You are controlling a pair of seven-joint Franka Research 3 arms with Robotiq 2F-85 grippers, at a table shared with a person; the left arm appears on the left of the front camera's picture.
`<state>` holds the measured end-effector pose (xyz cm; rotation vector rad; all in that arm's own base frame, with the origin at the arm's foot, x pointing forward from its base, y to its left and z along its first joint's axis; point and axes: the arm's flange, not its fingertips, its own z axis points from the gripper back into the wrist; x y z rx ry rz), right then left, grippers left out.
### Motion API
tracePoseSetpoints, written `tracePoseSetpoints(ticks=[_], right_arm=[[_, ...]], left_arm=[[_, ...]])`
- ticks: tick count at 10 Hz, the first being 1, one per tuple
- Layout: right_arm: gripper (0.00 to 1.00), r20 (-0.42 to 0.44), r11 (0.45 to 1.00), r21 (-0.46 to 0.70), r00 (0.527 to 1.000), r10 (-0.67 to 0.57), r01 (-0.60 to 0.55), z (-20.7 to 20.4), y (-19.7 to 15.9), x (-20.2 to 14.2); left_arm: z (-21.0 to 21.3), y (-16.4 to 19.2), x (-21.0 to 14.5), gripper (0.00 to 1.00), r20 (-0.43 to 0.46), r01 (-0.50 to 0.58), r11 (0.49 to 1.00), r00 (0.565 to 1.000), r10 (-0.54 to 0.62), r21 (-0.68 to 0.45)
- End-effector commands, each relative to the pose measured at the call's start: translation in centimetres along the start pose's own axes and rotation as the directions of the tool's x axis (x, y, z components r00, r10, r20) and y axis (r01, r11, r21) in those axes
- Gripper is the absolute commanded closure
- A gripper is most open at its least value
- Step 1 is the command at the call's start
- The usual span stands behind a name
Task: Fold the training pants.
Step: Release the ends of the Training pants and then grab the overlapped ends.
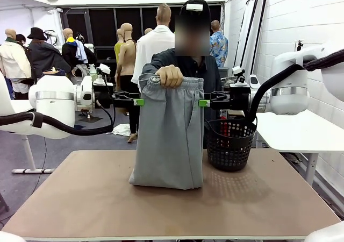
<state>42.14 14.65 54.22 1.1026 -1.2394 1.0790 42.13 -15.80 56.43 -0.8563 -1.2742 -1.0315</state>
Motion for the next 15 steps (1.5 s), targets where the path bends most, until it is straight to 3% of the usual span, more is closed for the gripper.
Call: tracePoseSetpoints(ticks=[1,11,15], right_arm=[[0.00,0.017,0.997,0.040,0.998,-0.068,0.067,0.2,0.2,-0.1],[0.00,-0.034,0.997,0.041,0.997,-0.071,0.072,-1.3,2.4,-0.5],[0.00,-0.015,0.996,0.047,0.998,-0.069,0.070,-2.2,3.6,-1.0]], left_arm=[[-0.4,0.0,-0.5,0.00,0.024,0.005,1.000,1.000,-0.005,0.005],[-1.1,1.2,-1.2,0.00,0.022,0.000,0.999,1.000,0.001,-0.034],[-1.7,1.6,-1.5,0.00,0.013,-0.004,0.998,1.000,0.005,-0.062]])
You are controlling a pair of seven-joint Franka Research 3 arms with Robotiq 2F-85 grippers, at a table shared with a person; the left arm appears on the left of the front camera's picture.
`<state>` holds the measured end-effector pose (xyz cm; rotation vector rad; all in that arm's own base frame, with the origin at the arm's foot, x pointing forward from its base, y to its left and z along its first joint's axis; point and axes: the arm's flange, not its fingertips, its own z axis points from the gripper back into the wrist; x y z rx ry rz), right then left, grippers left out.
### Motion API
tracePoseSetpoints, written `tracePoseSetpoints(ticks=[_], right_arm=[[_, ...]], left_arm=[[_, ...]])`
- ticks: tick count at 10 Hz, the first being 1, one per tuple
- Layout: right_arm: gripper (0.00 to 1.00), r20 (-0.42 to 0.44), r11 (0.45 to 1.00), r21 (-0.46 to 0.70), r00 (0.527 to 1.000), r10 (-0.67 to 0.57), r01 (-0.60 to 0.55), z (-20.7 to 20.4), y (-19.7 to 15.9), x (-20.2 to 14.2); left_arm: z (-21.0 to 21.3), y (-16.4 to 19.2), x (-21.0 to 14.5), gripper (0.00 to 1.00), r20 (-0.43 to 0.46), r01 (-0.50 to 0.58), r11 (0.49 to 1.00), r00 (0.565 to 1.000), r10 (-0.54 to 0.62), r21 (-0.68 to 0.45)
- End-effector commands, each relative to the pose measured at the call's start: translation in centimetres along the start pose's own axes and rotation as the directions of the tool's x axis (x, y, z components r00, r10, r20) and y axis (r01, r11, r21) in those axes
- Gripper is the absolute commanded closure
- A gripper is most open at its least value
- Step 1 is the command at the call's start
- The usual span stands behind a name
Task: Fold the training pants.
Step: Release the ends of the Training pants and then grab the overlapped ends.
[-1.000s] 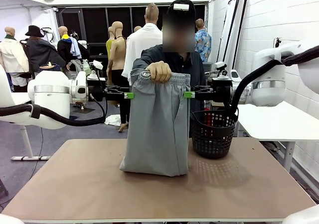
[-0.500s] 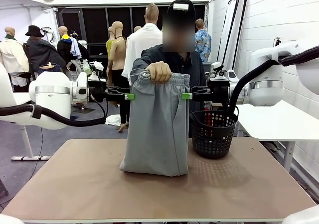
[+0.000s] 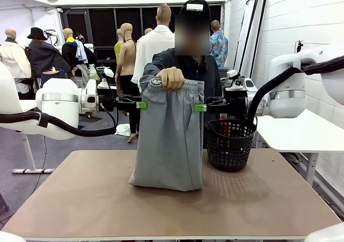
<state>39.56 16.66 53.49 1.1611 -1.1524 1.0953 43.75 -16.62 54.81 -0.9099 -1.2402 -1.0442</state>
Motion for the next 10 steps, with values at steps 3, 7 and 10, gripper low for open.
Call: tracePoseSetpoints(ticks=[3,7,10], right_arm=[[0.00,0.032,1.000,-0.030,0.999,0.005,-0.004,-1.6,1.1,-0.3],[0.00,0.112,0.993,-0.118,0.993,0.035,-0.022,-2.2,-0.3,-1.2],[0.00,0.125,0.990,-0.138,0.992,0.034,-0.017,-2.1,-0.9,-1.4]], left_arm=[[0.1,0.5,0.0,0.00,0.013,0.027,1.000,1.000,-0.026,-0.012],[0.9,0.3,0.5,0.00,0.029,0.073,0.997,0.997,-0.074,0.020],[0.9,0.3,0.5,0.00,0.054,0.095,0.995,0.994,-0.097,0.025]])
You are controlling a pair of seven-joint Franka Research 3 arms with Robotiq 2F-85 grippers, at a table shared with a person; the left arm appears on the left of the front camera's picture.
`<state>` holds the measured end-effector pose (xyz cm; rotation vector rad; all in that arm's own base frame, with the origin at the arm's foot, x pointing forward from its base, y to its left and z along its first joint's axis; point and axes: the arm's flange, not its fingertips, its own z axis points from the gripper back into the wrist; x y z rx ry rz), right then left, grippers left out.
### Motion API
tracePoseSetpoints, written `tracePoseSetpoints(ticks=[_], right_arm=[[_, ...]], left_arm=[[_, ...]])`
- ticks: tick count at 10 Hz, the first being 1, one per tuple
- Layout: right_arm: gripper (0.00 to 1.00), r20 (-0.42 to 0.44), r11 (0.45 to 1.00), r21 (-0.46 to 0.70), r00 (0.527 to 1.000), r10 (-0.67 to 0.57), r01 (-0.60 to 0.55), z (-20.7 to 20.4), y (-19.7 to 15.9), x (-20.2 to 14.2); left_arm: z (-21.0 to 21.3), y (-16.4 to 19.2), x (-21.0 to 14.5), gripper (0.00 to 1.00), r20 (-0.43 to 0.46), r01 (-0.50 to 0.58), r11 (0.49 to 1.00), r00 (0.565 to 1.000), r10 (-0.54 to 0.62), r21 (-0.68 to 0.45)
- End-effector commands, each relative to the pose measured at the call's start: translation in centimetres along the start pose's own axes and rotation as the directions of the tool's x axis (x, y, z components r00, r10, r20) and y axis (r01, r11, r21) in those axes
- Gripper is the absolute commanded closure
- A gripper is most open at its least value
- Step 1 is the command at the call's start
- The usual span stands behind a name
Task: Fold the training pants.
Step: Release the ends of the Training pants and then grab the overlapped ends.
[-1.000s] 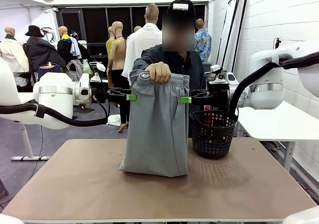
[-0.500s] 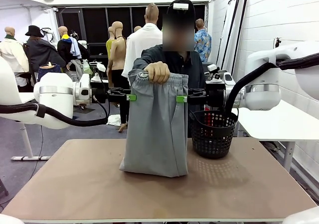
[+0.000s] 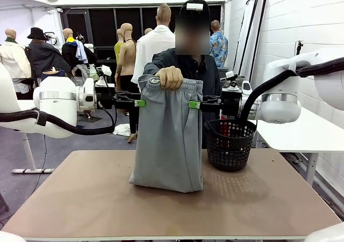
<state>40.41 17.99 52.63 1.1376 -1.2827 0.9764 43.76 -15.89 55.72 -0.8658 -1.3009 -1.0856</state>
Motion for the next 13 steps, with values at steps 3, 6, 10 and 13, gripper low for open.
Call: tracePoseSetpoints(ticks=[3,6,10,13], right_arm=[[0.00,0.058,0.999,0.051,0.998,0.004,-0.007,-1.0,-0.3,-0.4],[0.00,0.025,0.996,0.090,1.000,0.010,-0.012,-1.3,-0.8,0.1],[0.00,-0.032,0.993,0.115,0.999,0.025,-0.022,-2.7,-1.8,0.0],[0.00,-0.064,0.991,0.130,0.998,0.029,-0.020,-3.6,-2.5,-0.2]], left_arm=[[-0.8,0.3,-0.3,0.00,0.053,0.003,0.999,0.999,0.000,-0.044],[-1.8,0.5,-0.2,0.00,0.031,-0.010,0.996,0.999,0.013,-0.093],[-3.3,0.4,0.2,0.00,0.016,-0.013,0.988,1.000,0.015,-0.153],[-4.8,-0.2,0.8,0.00,-0.002,-0.007,0.979,1.000,0.006,-0.204]])
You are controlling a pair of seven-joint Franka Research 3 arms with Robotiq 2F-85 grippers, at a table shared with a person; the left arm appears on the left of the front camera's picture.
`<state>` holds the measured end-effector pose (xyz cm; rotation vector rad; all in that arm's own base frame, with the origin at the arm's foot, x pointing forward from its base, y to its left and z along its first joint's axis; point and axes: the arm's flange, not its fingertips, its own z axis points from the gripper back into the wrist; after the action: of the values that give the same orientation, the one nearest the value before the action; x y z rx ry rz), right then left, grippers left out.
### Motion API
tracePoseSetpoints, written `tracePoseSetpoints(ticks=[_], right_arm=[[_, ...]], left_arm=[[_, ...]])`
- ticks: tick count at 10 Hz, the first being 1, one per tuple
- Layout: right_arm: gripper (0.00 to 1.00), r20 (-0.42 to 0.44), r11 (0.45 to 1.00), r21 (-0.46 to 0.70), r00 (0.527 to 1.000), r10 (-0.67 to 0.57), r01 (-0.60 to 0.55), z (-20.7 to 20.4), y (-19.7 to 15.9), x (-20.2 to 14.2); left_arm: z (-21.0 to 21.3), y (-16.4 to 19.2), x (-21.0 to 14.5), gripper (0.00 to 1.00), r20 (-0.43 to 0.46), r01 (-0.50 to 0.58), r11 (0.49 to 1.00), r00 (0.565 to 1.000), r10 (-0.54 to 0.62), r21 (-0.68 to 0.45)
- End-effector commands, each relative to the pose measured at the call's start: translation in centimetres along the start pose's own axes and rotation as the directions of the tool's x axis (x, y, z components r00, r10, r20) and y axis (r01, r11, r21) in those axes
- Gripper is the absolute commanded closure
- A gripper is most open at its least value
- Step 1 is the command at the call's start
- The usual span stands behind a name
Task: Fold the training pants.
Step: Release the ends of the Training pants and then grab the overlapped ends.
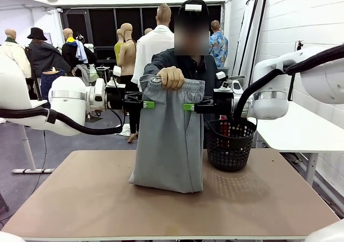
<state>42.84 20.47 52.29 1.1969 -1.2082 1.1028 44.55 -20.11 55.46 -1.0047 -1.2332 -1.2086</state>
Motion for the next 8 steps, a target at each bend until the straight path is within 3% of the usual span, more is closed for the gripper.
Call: tracePoseSetpoints(ticks=[1,7,8], right_arm=[[0.00,-0.021,1.000,0.002,1.000,0.013,-0.013,-0.9,-0.8,0.3],[0.00,-0.019,0.999,0.045,1.000,0.012,-0.011,-1.5,-2.1,0.6],[0.15,-0.029,0.998,0.056,1.000,0.012,-0.011,-1.5,-2.5,0.7]], left_arm=[[-0.9,0.3,0.5,0.00,-0.022,-0.018,0.999,1.000,0.017,-0.041],[-2.9,-0.1,0.2,0.00,-0.003,-0.052,0.994,0.999,0.051,-0.091],[-3.0,0.0,0.2,0.03,-0.001,-0.046,0.995,0.999,0.046,-0.084]])
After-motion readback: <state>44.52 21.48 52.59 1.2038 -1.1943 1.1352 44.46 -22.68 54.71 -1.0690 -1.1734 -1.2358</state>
